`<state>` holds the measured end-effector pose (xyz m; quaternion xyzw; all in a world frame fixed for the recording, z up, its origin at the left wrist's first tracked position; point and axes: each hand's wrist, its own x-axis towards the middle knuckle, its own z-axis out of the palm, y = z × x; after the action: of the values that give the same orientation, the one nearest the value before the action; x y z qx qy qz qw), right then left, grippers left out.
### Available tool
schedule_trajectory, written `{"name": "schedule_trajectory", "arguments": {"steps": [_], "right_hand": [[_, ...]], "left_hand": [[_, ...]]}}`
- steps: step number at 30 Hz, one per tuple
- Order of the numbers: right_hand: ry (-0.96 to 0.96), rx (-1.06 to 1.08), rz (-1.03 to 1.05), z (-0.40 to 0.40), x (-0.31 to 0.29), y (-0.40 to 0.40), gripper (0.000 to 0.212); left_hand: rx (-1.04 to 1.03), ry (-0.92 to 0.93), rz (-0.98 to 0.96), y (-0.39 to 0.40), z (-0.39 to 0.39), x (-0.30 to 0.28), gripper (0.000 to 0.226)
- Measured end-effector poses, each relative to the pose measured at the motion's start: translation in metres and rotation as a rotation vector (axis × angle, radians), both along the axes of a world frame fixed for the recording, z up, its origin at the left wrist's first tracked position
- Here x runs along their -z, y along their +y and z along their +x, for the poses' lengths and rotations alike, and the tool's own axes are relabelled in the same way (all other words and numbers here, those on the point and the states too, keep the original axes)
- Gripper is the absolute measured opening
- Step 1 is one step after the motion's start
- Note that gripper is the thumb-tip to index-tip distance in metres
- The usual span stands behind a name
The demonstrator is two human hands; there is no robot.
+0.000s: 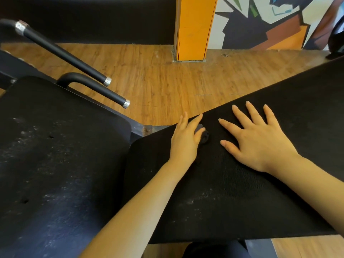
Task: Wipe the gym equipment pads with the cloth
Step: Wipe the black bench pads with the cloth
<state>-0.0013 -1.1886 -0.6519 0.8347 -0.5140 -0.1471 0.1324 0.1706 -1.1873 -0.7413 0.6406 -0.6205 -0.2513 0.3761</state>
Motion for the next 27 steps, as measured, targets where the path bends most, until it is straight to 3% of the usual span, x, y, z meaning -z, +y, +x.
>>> {"name": "schedule_trajectory", "arguments": {"steps": [5,10,14,20,25,27], "right_hand": [[-0.014,-0.012,0.011,-0.002,0.000,0.000,0.075],[-0.023,-0.004,0.001,-0.001,0.002,0.000,0.074],[-0.025,-0.005,0.000,-0.002,0.002,-0.001,0.074],[-0.038,-0.006,-0.017,-0.002,0.003,-0.001,0.075],[-0.042,-0.015,-0.016,-0.003,0.003,-0.002,0.076],[-0.046,-0.010,-0.017,-0.002,0.002,-0.001,0.077]], "left_hand": [[0.085,0.084,0.086,0.058,0.010,0.011,0.055],[-0.016,0.200,0.013,-0.001,-0.003,-0.009,0.063],[-0.090,0.263,0.044,0.015,-0.005,-0.003,0.071],[-0.113,0.042,0.068,0.041,0.005,0.002,0.026],[0.007,0.148,-0.060,0.048,0.021,-0.003,0.037],[0.059,0.112,-0.016,0.051,0.018,-0.001,0.032]]}}
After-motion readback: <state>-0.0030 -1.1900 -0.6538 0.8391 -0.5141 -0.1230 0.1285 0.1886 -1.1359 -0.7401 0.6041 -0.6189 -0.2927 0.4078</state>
